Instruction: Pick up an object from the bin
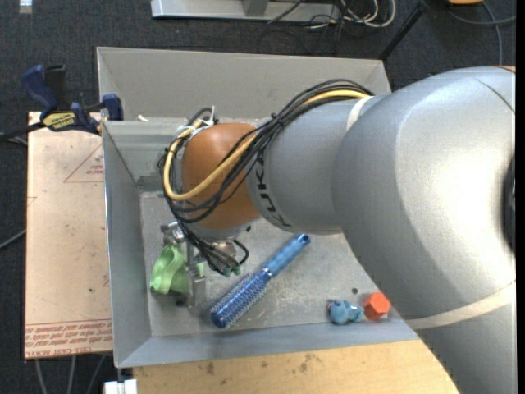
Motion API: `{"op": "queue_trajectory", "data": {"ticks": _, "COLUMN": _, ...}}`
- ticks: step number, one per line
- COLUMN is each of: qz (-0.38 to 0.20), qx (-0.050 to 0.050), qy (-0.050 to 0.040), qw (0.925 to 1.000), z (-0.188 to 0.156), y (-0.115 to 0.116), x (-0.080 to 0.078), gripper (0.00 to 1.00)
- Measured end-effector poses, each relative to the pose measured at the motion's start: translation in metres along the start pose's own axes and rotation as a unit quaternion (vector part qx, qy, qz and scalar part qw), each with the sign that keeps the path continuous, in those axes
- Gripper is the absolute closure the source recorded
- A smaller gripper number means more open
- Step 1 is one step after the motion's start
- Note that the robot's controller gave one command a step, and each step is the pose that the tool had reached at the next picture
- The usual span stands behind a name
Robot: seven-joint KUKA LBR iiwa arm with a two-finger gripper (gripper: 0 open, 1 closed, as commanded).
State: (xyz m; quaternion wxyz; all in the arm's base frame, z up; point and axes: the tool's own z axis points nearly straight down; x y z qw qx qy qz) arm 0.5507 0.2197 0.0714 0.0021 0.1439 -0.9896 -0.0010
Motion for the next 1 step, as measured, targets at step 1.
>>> {"op": "queue_trajectory", "data": {"ticks": 1, "qz": 0.002, "qx": 0.001, "qy": -0.0023, "qw": 1.0, "z": -0.0035, "y": -0.0025, "x": -0.0012, "gripper": 1.0}}
